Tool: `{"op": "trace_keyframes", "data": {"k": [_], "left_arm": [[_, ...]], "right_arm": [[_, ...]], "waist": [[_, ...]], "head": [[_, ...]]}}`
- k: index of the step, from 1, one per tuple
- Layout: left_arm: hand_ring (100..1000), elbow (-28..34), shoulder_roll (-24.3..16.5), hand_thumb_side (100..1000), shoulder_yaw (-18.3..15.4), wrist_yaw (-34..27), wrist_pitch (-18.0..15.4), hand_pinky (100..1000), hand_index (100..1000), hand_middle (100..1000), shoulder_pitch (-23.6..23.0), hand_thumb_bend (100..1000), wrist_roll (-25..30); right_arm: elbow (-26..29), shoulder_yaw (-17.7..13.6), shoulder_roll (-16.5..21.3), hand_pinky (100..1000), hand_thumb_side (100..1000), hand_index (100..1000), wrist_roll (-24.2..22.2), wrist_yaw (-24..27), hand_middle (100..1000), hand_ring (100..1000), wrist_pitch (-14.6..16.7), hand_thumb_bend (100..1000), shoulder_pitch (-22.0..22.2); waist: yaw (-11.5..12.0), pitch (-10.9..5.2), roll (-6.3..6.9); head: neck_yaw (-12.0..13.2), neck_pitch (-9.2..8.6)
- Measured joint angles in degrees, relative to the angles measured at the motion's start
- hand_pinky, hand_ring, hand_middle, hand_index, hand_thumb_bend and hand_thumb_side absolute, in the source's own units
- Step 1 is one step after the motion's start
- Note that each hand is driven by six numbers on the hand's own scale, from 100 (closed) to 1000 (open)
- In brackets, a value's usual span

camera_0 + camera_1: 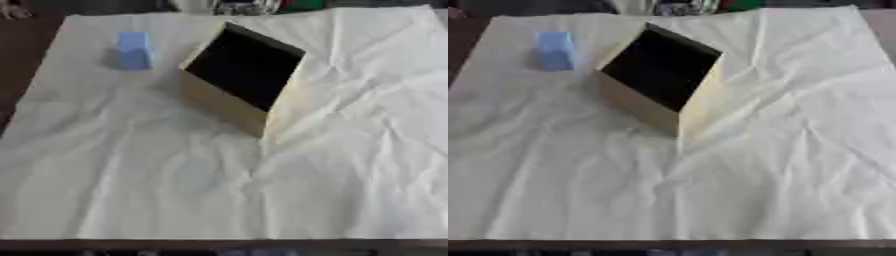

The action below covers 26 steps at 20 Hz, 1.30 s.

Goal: Pick up objects on the table and place them in the box.

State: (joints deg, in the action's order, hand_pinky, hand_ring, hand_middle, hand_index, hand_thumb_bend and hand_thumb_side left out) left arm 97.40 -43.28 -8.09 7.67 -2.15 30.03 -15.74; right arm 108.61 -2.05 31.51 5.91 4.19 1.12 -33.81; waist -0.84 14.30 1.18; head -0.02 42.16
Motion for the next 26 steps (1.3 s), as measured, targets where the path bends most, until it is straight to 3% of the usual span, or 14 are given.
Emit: {"op": "trace_keyframes", "data": {"k": [8, 16, 21, 23, 26], "left_arm": [[568, -7.0, -3.3, 100, 2.5, 1.9, 0.8, 572, 779, 606, 5.4, 369, 3.2], [596, -11.3, -3.3, 100, 4.5, 4.3, 3.4, 592, 820, 662, 7.5, 405, 9.0], [641, -17.4, -3.3, 110, 6.6, 8.1, 0.9, 633, 858, 711, 12.3, 460, 15.2], [663, -20.4, -3.2, 223, 7.4, 10.1, -0.8, 651, 872, 730, 14.6, 503, 17.8], [677, -24.9, -2.8, 293, 8.2, 13.3, -3.9, 666, 877, 741, 17.9, 576, 22.0]], "right_arm": [[0.0, 0.4, 0.0, 710, 352, 812, -0.4, 0.0, 668, 665, 0.1, 100, -0.8], [0.0, 0.7, -0.1, 709, 354, 810, -0.6, 0.0, 665, 663, 0.0, 100, -1.2], [0.0, 0.7, -0.4, 708, 356, 809, -0.8, 0.0, 662, 661, -0.1, 100, -1.5], [0.0, 0.9, -0.5, 708, 359, 809, -0.9, 0.0, 661, 660, -0.1, 100, -1.6], [0.0, 1.1, -0.5, 707, 362, 809, -1.2, 0.0, 660, 659, -0.1, 100, -2.0]], "waist": [[-0.3, 0.00, -0.10], [-0.4, 0.00, -0.26], [-0.9, 0.06, -0.26], [-1.1, 0.06, -0.26], [-1.5, 0.07, -0.26]], "head": [[0.0, -1.51], [0.0, -2.50], [0.4, -2.50], [0.6, -2.50], [1.0, -2.50]]}}
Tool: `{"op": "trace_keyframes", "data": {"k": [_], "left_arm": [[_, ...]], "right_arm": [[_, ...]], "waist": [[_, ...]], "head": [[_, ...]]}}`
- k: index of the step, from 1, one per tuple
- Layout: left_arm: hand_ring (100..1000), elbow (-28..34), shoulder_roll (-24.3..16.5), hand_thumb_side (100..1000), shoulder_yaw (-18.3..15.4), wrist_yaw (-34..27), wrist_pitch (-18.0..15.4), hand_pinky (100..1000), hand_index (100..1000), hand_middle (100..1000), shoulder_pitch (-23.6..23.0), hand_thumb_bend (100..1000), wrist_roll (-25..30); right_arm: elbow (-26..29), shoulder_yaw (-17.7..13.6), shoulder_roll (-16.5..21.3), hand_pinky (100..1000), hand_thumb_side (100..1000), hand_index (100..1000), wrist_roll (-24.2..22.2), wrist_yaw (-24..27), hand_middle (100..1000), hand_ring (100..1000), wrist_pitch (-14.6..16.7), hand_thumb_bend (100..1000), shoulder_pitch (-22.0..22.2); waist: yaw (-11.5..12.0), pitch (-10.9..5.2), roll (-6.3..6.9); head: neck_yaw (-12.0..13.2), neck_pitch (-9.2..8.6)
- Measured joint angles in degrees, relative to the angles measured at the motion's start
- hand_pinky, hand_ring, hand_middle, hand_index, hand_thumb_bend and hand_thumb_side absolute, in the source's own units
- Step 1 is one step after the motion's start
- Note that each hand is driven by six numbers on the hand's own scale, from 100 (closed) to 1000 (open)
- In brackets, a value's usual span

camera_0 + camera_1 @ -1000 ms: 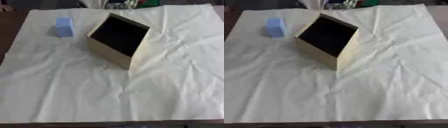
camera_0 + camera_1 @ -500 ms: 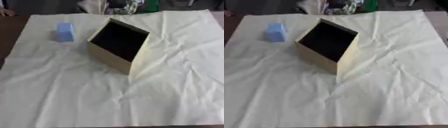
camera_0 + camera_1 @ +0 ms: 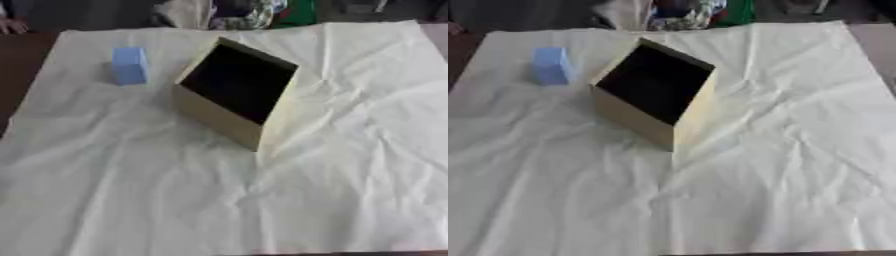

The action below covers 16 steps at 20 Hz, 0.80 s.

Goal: Pick up objects on the table and place them in the box.

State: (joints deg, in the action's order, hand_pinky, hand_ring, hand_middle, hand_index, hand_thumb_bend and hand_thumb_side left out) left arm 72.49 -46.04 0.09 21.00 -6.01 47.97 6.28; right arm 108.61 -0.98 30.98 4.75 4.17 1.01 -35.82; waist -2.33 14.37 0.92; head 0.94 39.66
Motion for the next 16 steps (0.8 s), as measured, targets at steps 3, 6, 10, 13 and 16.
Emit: {"op": "trace_keyframes", "data": {"k": [3, 6, 10, 13, 16], "left_arm": [[695, -4.3, 1.2, 327, 0.3, 3.0, -3.1, 682, 896, 761, 3.1, 653, 3.5], [714, -8.3, 2.6, 349, 0.4, 5.9, -5.9, 695, 911, 782, 5.8, 689, 6.1], [739, -13.0, 4.6, 364, 0.3, 9.9, -8.6, 716, 928, 807, 9.1, 724, 8.3], [754, -15.9, 6.1, 342, 0.3, 12.6, -10.2, 728, 928, 819, 11.0, 756, 9.9], [783, -17.9, 7.2, 330, 0.3, 14.9, -11.8, 750, 941, 845, 12.5, 807, 11.7]], "right_arm": [[0.0, 0.2, 0.0, 707, 368, 808, -0.2, 0.0, 657, 658, 0.0, 100, -0.2], [0.0, 0.4, 0.0, 706, 373, 807, -0.4, 0.0, 655, 656, -0.2, 100, -0.5], [0.0, 0.6, 0.0, 705, 379, 807, -0.7, 0.0, 653, 655, -0.2, 100, -1.0], [0.0, 0.7, -0.1, 704, 384, 806, -1.0, 0.0, 652, 654, -0.3, 100, -1.5], [0.0, 0.7, -0.2, 704, 389, 805, -1.1, 0.1, 650, 653, -0.4, 100, -1.7]], "waist": [[-0.6, 0.16, 0.00], [-1.2, 1.00, 0.00], [-1.7, 1.90, 0.01], [-2.2, 2.41, 0.02], [-2.6, 2.90, 0.02]], "head": [[0.5, -0.01], [1.0, -0.50], [1.6, -1.20], [2.0, -1.73], [2.3, -2.31]]}}
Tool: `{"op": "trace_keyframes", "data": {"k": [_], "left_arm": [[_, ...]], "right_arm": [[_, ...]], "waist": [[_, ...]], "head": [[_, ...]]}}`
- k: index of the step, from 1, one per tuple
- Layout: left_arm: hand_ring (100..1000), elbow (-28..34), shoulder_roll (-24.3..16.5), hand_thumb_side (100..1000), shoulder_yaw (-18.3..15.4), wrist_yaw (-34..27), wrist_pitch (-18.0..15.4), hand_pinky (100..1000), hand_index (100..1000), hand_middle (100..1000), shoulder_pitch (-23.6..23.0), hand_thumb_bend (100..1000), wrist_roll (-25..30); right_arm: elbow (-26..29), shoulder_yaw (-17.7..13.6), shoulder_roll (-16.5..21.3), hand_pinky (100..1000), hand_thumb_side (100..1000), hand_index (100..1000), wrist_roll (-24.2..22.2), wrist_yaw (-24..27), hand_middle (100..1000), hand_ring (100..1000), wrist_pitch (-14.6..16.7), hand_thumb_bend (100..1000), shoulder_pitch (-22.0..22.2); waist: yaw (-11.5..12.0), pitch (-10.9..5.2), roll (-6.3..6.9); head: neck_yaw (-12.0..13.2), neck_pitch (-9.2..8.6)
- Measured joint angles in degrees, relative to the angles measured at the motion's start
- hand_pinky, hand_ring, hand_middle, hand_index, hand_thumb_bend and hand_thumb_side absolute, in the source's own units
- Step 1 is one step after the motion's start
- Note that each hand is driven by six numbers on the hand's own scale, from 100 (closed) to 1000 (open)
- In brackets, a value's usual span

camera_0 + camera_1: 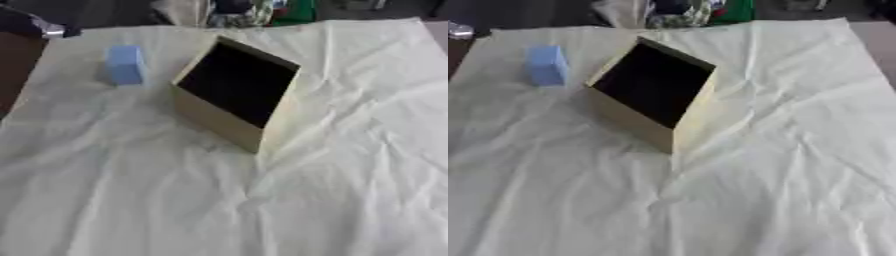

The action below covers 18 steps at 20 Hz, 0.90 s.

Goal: Pick up objects on the table and place them in the box.

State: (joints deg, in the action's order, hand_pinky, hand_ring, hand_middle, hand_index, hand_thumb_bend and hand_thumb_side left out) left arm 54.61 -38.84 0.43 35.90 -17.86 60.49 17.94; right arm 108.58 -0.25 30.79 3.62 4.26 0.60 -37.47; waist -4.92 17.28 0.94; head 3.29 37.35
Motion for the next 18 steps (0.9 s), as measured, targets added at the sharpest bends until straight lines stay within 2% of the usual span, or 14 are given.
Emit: {"op": "trace_keyframes", "data": {"k": [4, 9, 18], "left_arm": [[796, -1.6, 1.0, 334, 0.0, 1.2, -2.3, 757, 941, 850, 1.0, 835, 4.7], [788, -2.2, 1.6, 268, 0.0, -0.6, -3.8, 747, 934, 844, 2.0, 776, 11.1], [795, -2.7, 3.0, 281, 0.0, -1.7, -0.4, 748, 950, 860, 3.8, 792, 20.5]], "right_arm": [[0.0, 0.1, -0.3, 703, 394, 804, -0.1, 0.1, 648, 650, -0.1, 100, -0.3], [0.0, 0.3, -0.3, 702, 399, 803, -0.3, 0.2, 645, 647, -0.3, 100, -0.3], [0.0, 0.3, -0.8, 702, 404, 799, -0.5, 0.3, 638, 642, -0.5, 100, -0.3]], "waist": [[-0.4, 0.51, 0.01], [-1.1, 0.79, 0.01], [-1.8, 1.06, 0.44]], "head": [[0.2, -0.42], [0.4, -0.76], [0.8, -1.21]]}}
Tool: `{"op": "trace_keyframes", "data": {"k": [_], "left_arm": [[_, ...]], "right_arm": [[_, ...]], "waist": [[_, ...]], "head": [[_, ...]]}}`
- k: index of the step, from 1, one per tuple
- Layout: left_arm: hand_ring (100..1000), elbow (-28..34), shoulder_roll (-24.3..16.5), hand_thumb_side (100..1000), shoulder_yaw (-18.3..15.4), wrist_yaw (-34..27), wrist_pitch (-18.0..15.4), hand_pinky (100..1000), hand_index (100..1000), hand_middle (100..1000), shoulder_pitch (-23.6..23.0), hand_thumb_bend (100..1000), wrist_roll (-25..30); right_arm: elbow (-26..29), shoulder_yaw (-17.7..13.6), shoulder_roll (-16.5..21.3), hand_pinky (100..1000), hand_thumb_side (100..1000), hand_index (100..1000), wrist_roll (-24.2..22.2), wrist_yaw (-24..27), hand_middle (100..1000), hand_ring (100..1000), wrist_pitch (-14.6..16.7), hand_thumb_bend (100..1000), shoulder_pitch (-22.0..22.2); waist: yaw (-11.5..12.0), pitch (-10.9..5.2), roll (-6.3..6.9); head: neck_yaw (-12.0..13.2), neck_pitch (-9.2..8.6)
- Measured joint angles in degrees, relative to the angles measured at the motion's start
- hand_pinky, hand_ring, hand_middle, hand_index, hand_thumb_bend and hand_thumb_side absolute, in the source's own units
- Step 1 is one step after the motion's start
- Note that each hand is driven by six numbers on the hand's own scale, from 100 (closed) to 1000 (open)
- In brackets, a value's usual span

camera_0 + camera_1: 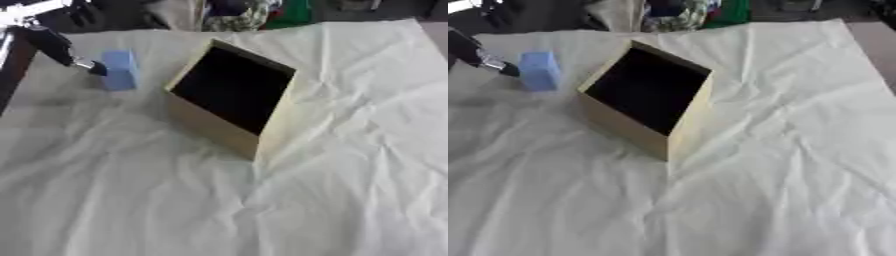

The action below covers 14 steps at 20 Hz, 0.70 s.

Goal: Pick up objects on the table and place them in the box.

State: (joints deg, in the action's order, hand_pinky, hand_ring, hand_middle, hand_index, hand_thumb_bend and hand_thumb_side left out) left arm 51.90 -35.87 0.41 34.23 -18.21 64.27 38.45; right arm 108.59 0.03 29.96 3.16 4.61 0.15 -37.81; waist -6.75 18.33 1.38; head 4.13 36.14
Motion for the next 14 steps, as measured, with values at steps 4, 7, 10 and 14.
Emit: {"op": "trace_keyframes", "data": {"k": [4, 7, 10, 14], "left_arm": [[795, -0.7, 0.7, 232, 0.0, 1.7, 2.5, 746, 937, 854, 0.5, 778, 1.0], [799, -1.4, 1.2, 180, 0.0, 3.9, 3.8, 751, 923, 855, 0.7, 753, 1.4], [809, -2.0, 1.5, 152, 0.0, 6.2, 4.9, 761, 912, 860, 0.7, 746, 1.7], [819, -2.6, 1.6, 139, 0.0, 9.4, 6.0, 770, 901, 870, 0.7, 741, 1.6]], "right_arm": [[0.0, 0.0, 0.0, 702, 406, 798, 0.0, 0.0, 636, 641, 0.0, 100, -0.1], [0.0, 0.0, -0.1, 702, 408, 798, 0.0, 0.1, 634, 639, -0.1, 100, -0.3], [0.1, 0.0, -0.2, 701, 409, 797, 0.0, 0.2, 630, 636, -0.1, 100, -0.5], [0.1, 0.0, -0.5, 701, 411, 796, 0.1, 0.5, 627, 632, -0.1, 100, -0.5]], "waist": [[-0.5, 0.16, 0.34], [-0.8, 0.53, 0.39], [-1.1, 0.82, 0.42], [-1.2, 1.17, 0.48]], "head": [[0.3, -0.30], [0.5, -0.54], [0.8, -0.94], [1.2, -1.11]]}}
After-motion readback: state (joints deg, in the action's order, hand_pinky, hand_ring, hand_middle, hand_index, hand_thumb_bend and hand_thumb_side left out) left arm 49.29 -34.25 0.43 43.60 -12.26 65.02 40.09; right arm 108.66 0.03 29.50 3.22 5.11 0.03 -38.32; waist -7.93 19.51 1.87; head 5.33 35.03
